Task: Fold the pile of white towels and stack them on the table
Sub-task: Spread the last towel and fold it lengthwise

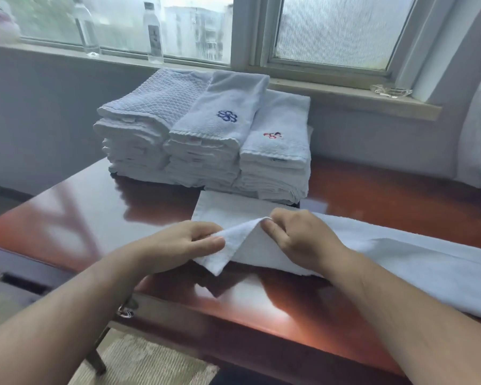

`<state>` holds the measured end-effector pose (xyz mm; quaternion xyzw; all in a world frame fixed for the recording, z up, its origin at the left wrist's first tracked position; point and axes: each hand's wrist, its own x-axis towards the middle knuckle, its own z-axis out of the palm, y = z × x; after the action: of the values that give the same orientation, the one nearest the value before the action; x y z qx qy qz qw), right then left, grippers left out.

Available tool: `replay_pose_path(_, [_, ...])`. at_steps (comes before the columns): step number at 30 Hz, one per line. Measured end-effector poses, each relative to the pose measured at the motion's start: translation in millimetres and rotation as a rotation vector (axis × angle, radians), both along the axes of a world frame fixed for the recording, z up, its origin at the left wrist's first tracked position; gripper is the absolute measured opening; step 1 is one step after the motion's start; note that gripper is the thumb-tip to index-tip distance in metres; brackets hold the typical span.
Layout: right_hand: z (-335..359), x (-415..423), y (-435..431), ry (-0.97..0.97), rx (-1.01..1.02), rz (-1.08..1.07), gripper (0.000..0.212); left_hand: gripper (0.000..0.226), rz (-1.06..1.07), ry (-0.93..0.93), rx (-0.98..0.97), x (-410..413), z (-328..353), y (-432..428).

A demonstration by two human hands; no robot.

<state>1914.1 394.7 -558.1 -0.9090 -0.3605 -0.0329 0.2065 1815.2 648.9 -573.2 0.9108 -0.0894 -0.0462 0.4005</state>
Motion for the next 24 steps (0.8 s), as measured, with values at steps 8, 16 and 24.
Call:
replay_pose_path(8, [-4, 44, 11, 0.132, -0.061, -0.103, 0.05, 0.073, 0.019, 0.064, -0.06, 24, -6, 22])
replay_pose_path(16, [3, 62, 31, -0.259, -0.078, -0.039, 0.042, 0.024, 0.519, -0.217, 0.043, 53, -14, 15])
replay_pose_path(24, [-7, 77, 24, 0.173, -0.182, -0.134, 0.051, 0.035, 0.573, -0.106, 0.379, 86, -9, 22])
